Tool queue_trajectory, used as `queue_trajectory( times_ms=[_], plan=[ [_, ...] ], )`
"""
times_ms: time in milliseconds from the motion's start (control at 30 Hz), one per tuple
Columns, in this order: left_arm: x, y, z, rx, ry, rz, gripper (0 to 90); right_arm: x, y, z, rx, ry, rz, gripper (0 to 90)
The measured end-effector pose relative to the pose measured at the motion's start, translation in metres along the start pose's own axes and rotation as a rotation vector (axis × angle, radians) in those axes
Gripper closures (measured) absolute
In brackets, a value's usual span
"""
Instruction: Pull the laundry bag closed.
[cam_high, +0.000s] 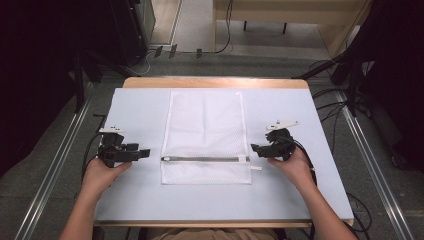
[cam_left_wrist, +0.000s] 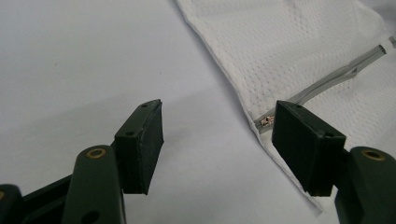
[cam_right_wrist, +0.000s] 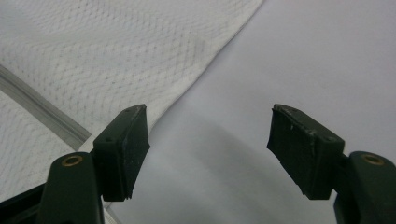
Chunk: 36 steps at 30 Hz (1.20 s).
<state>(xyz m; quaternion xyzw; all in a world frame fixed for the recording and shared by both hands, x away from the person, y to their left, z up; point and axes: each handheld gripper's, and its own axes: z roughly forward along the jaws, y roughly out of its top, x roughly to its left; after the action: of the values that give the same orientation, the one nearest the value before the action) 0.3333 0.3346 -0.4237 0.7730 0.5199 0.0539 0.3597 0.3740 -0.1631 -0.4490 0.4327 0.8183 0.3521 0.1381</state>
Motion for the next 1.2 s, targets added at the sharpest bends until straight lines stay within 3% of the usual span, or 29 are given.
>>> queue_trajectory(
  times_ms=[167,500,833,1200],
  plan=[
    [0.001,0.0,-0.001,0.002,-0.003,-0.007,34.9,0.002,0.0,-0.001,0.002,0.01,-0.002,31.0],
    [-0.007,0.002,-0.004,-0.02,-0.02,0.028,40.2,0.013,0.003,-0.001,0.004,0.032,-0.032,32.8],
    [-0.013,-0.004,-0.007,-0.016,-0.022,0.039,38.5,0.034,0.011,0.004,0.014,0.073,-0.08,34.7],
    [-0.014,-0.014,-0.013,-0.012,-0.027,0.025,36.3,0.049,0.019,0.011,0.02,0.108,-0.118,36.5]
  ],
)
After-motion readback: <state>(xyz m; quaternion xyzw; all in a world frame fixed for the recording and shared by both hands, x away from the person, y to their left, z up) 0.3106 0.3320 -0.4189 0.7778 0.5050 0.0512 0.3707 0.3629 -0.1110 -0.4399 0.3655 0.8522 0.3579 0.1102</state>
